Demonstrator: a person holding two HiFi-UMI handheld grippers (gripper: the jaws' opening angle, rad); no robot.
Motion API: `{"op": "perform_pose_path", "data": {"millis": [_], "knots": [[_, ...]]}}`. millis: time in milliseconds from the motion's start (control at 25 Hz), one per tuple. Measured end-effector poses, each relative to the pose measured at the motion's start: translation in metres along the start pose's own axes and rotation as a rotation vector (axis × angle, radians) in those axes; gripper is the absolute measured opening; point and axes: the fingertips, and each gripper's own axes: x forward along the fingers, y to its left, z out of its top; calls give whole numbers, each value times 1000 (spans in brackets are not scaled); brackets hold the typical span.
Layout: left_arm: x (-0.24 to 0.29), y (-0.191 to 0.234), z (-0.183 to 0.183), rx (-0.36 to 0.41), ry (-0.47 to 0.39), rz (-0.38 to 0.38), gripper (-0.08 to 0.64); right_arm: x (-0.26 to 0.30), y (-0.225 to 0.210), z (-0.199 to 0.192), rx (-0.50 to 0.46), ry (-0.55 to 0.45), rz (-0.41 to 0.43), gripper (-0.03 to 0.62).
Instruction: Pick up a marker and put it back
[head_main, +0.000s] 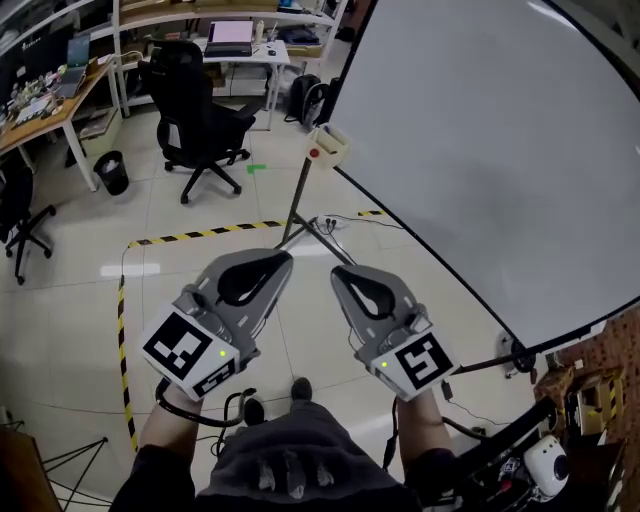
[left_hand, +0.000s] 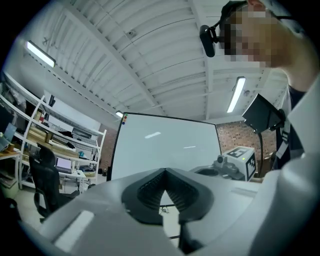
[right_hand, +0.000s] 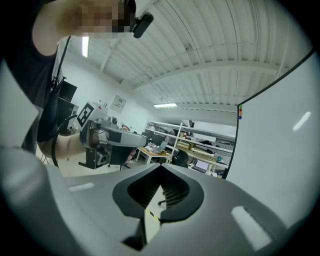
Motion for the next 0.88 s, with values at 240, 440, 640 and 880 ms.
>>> {"op": "perform_pose_path", "data": {"millis": [240, 440, 640, 880], "knots": [[2, -47, 8, 33, -3, 13, 6, -52, 7, 5, -7, -34, -14, 2], [9, -108, 12, 33, -18, 33, 6, -117, 17, 1, 3, -45, -3, 2], [19, -176, -2, 30, -8, 54, 6, -189, 19, -15, 38, -37, -3, 2], [13, -239, -27, 27, 68, 69, 6, -251, 25, -40, 126, -16, -39, 2]]}}
